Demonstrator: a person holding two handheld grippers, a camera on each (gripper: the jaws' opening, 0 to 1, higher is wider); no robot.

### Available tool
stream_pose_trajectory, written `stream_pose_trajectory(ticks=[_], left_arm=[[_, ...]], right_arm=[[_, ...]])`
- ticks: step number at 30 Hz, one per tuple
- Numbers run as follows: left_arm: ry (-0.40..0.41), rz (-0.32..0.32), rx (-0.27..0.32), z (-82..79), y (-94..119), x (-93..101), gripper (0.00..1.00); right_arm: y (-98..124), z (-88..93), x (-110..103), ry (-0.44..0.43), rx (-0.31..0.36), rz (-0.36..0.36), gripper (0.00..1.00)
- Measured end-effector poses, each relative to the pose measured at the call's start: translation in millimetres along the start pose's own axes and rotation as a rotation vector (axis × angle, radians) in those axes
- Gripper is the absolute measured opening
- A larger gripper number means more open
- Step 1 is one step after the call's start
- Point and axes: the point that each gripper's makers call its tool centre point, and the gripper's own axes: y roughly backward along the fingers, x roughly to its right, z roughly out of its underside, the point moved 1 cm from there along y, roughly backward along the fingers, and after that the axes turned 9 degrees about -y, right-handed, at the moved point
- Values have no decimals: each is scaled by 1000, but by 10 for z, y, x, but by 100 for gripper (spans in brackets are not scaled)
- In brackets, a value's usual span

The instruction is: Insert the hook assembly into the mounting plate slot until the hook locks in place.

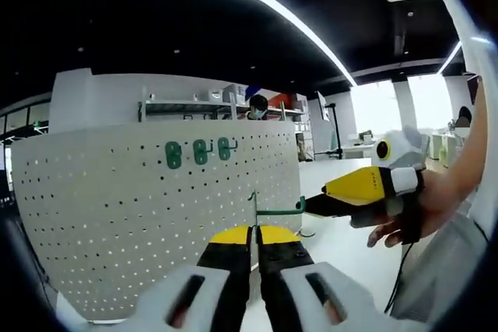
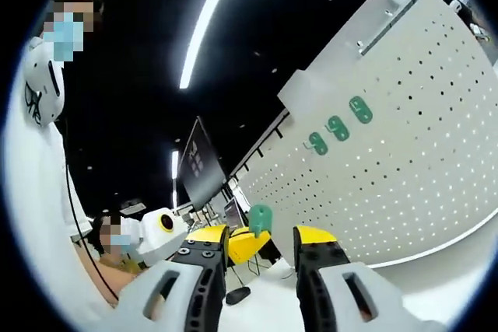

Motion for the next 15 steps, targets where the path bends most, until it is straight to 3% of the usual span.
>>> stream_pose_trajectory(ticks=[15], left_arm=[[6,-25,-1,-2,13,-19,2]], right_arm=[[-226,24,-53,-29,-1,-12,22]])
